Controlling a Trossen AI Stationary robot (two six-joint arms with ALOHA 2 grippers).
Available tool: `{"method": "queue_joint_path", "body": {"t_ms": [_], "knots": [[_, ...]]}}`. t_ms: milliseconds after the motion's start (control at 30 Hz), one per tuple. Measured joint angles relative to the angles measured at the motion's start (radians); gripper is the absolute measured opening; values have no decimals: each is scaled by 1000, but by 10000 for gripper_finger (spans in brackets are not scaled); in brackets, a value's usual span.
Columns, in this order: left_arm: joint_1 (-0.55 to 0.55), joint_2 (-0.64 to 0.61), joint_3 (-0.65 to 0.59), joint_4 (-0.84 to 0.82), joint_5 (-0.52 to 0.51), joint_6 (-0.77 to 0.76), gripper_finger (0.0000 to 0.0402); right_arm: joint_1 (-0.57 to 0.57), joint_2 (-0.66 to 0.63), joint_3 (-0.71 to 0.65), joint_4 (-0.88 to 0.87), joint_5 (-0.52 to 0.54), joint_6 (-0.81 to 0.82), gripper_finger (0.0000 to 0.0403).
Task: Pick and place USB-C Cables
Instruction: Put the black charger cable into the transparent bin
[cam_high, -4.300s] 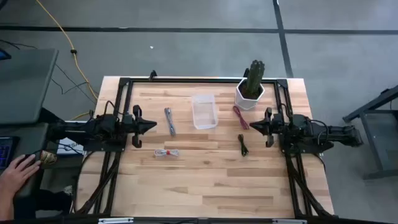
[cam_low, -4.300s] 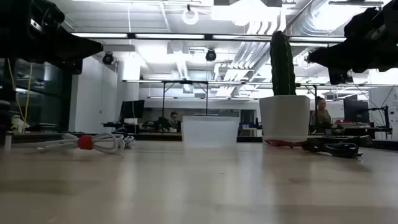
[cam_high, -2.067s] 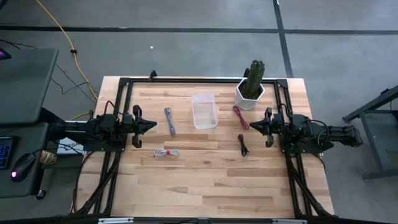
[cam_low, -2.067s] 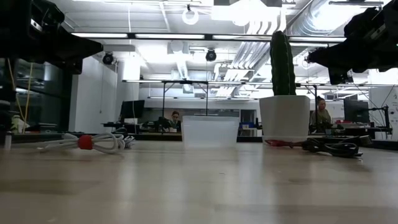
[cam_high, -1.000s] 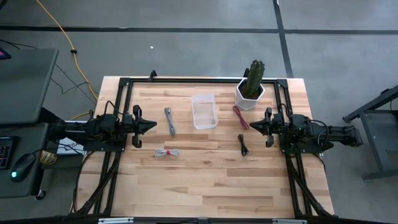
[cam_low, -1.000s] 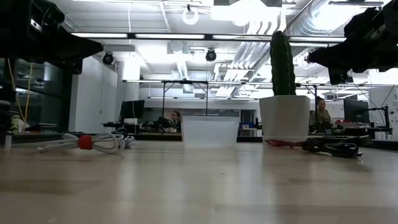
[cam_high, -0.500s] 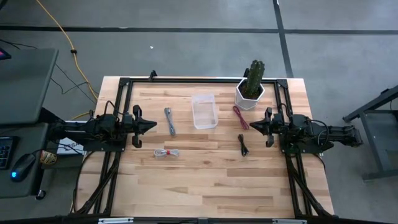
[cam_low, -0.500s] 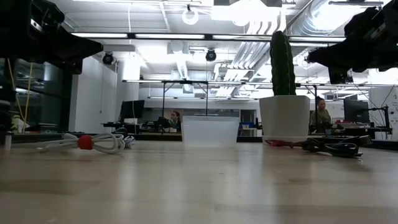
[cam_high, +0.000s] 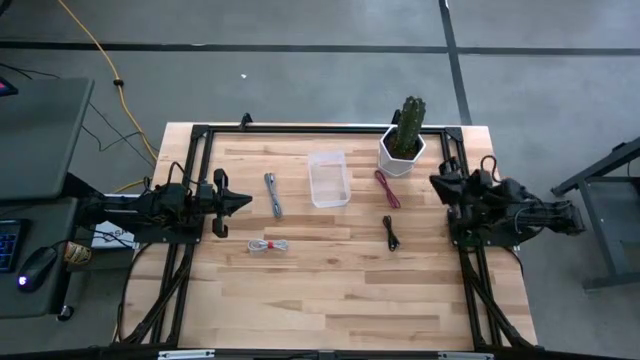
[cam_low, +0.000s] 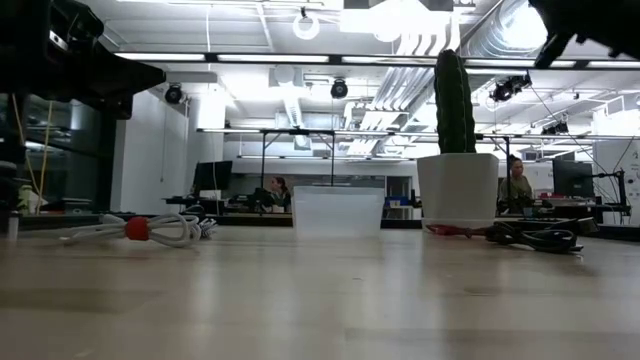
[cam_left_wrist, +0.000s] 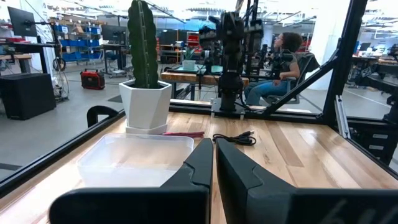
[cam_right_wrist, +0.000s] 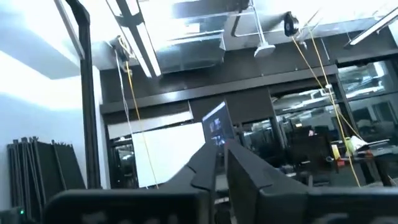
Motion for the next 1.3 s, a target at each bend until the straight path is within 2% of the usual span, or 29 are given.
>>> {"method": "queue_joint_path", "body": {"t_ms": [200,367,467,567,700,900,1033,1133,1300], "knots": [[0,0,0,0,0,0,3,0,190,223,-264,56,24,128],[0,0,0,0,0,0,3,0,402,447,-517,22,58,214],[0,0,0,0,0,0,3,0,515,580,-678,24,50,243],[0,0,0,0,0,0,3,0,618,712,-871,28,87,254],[0,0,0,0,0,0,3,3,744,856,-1169,-6,220,256],[0,0,0,0,0,0,3,60,894,945,-1528,-52,465,256],[0,0,0,0,0,0,3,111,954,924,-1603,-49,600,256],[0,0,0,0,0,0,3,147,991,891,-1593,-44,650,256],[0,0,0,0,0,0,3,212,1057,855,-1555,47,687,256]]}}
